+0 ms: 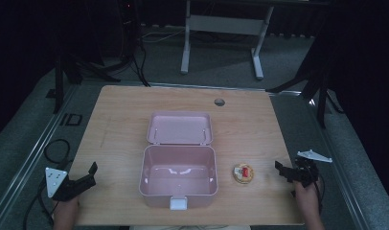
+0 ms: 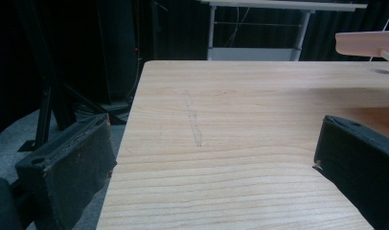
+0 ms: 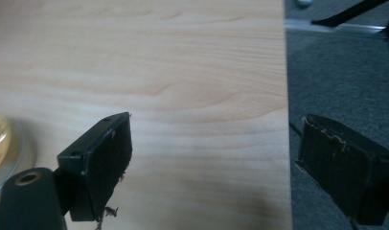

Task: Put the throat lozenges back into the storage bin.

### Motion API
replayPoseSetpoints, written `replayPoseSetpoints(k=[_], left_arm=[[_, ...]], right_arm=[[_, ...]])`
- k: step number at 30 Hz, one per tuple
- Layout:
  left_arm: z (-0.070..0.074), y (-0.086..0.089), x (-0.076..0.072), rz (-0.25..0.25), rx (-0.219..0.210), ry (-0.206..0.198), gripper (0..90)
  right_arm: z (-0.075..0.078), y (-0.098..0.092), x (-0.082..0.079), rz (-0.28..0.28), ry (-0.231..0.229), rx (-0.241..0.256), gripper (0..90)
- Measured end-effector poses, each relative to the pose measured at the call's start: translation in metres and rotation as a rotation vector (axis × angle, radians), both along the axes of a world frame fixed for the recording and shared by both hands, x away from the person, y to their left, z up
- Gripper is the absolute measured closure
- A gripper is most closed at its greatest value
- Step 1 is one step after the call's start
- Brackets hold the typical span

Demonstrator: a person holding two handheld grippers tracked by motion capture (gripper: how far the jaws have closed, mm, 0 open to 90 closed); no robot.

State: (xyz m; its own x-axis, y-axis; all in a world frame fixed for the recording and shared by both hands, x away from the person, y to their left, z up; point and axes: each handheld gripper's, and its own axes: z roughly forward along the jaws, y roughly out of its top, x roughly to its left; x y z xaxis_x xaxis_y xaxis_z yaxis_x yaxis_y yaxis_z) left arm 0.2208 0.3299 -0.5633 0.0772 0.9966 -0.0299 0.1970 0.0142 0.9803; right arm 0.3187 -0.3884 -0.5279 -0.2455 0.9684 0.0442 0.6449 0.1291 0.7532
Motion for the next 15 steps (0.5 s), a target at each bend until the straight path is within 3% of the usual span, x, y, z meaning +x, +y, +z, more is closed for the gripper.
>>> replayPoseSetpoints(k=[4,7,10,15], left_arm=[[0.000,0.000,0.000,0.001,0.000,0.001,0.5],[0.000,0.000,0.000,0.000,-0.001,0.003,0.5],[0.000,0.000,0.000,-0.002,-0.003,0.006,0.5],[0.000,0.000,0.000,-0.004,-0.003,0.008,0.5]], right_arm=[[0.017,-0.004,0.002,0.084,0.097,-0.036,11.2],[0.024,-0.004,0.004,0.137,0.177,-0.098,11.2],[0.028,-0.002,0.007,0.203,0.292,-0.154,11.2],[0.028,0.006,0.007,0.300,0.436,-0.248,11.2]])
